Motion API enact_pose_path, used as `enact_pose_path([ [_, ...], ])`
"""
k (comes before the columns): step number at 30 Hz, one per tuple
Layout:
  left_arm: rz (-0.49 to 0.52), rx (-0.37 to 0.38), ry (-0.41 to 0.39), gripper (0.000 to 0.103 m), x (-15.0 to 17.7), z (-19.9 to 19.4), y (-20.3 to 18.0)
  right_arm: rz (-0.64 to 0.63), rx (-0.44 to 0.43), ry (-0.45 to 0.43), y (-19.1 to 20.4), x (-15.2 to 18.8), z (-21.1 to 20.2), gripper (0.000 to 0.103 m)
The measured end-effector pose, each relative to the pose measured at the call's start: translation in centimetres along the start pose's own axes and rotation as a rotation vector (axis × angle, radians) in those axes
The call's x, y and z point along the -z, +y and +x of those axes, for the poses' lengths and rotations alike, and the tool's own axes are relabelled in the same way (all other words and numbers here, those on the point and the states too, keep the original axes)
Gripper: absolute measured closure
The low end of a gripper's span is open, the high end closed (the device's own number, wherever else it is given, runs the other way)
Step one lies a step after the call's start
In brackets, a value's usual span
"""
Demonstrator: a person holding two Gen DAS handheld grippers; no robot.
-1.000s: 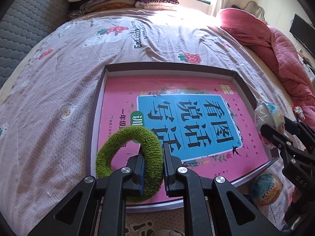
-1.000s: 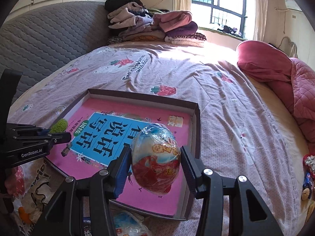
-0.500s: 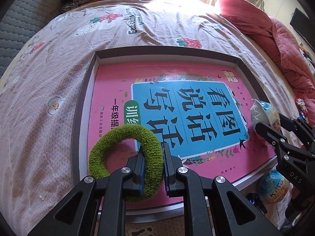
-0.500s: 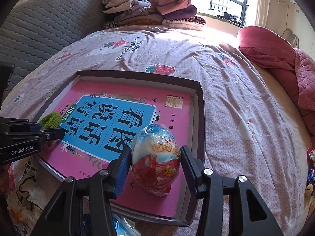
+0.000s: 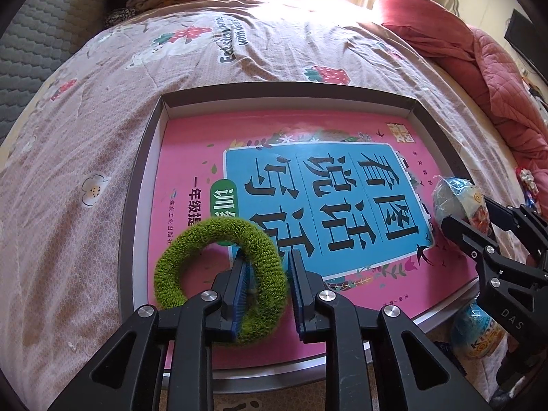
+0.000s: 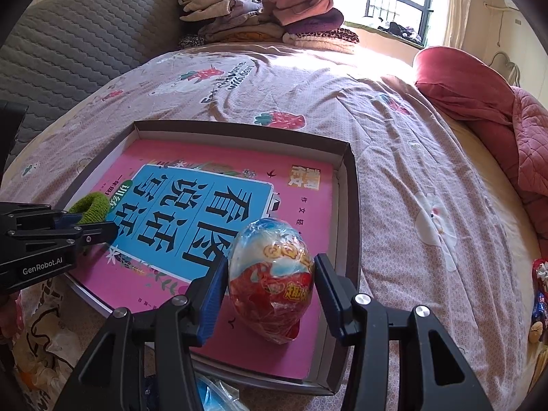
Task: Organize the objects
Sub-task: 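Open left gripper to drop ring on workbook while right releases candy egg in tray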
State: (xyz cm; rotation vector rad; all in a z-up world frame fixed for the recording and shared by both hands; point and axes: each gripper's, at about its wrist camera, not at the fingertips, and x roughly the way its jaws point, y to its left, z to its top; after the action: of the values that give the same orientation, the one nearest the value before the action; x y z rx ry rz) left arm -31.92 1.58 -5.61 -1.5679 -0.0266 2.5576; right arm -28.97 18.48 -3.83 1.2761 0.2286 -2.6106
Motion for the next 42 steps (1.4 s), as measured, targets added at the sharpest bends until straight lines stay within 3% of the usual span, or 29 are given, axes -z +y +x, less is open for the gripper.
enact_pose_path([
  [2, -0.005, -0.008, -0.003, 0.076, 0.0, -0.1, 0.0, 0.001, -0.004, 0.0, 0.1, 0.0, -0.1, 0.052],
  [6, -0.017, -0.009, -0.009, 0.061, -0.1, -0.4, 0.3, 0.002, 0.0, -0.009, 0.0, -0.1, -0.3, 0.051],
  [10, -0.022, -0.012, -0.019, 0.059, -0.1, -0.8, 0.3, 0.01, -0.001, -0.013, -0.1, -0.2, -0.6, 0.05],
  [12, -0.024, -0.012, -0.019, 0.05, -0.1, -1.0, 0.4, 0.015, -0.005, -0.018, -0.2, -0.3, -0.8, 0.049],
  [21, -0.041, -0.026, -0.045, 0.039, -0.2, -3.2, 0.5, 0.021, -0.025, -0.075, 0.0, -0.7, -3.0, 0.046],
  [30, -0.038, -0.055, -0.111, 0.031, 0.2, -6.8, -0.5, 0.019, -0.069, -0.143, 1.2, -1.0, -6.4, 0.043],
  [42, -0.032, -0.088, -0.189, 0.03, 2.3, -10.6, -2.0, 0.027, -0.099, -0.223, 1.5, 0.8, -10.7, 0.042],
])
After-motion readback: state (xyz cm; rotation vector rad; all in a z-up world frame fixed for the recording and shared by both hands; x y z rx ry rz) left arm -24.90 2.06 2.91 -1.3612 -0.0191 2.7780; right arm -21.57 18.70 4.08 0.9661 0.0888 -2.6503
